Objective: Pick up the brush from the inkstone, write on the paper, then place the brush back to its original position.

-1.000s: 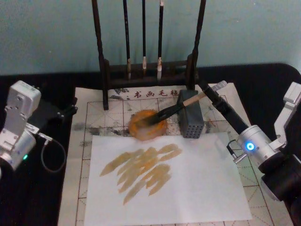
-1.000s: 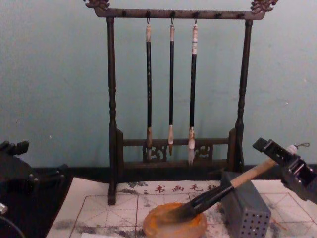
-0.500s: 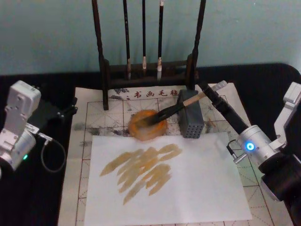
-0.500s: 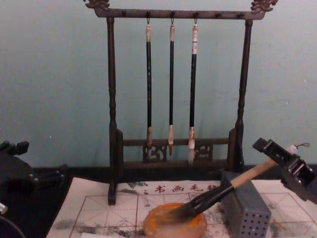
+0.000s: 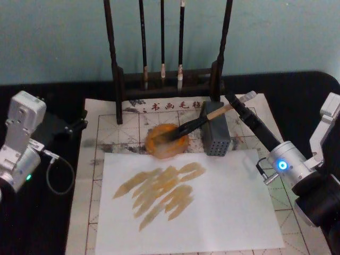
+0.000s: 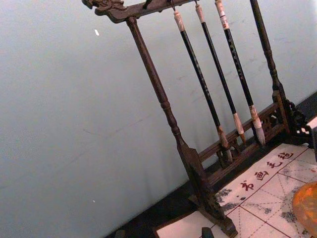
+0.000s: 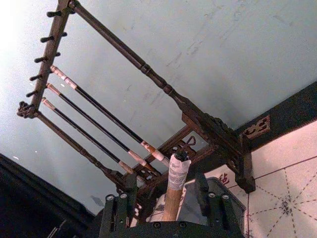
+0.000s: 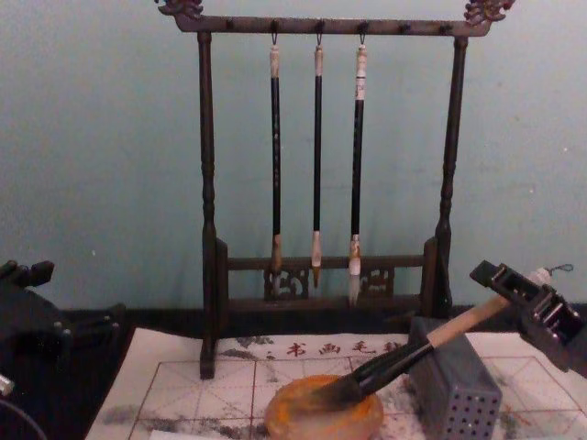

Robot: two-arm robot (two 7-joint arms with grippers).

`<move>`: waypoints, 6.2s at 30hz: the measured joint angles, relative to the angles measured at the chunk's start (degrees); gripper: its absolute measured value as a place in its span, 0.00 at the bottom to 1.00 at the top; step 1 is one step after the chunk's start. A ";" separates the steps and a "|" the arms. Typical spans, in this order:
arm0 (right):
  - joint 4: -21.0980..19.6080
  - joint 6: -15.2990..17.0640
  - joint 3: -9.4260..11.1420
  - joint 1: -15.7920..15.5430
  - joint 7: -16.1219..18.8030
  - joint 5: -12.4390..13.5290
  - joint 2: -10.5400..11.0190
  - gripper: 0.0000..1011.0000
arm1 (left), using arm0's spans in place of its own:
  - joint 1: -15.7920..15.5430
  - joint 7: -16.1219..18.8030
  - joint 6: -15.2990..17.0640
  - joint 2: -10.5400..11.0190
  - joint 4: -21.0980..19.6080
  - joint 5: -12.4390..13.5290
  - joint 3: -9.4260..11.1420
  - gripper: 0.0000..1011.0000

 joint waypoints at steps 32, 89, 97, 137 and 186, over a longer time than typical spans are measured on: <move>0.00 -0.01 0.00 0.00 0.00 0.00 0.00 0.17 | 0.00 0.00 0.00 0.00 0.00 0.00 0.00 0.99; -17.51 -0.47 -2.51 -7.72 8.41 3.30 14.29 0.17 | 0.00 0.00 0.00 0.00 0.00 0.00 0.00 0.99; -18.72 -0.10 -4.37 -7.79 12.12 1.50 17.02 0.17 | 0.00 0.00 0.00 0.00 0.00 0.00 0.00 0.99; -19.04 2.30 -12.92 -4.07 20.79 -6.05 21.93 0.17 | 0.00 0.00 0.00 0.00 0.00 0.00 0.00 0.99; -16.44 3.36 -13.97 -2.75 19.86 -6.18 21.50 0.17 | 0.00 0.00 0.00 0.00 0.00 0.00 0.00 0.99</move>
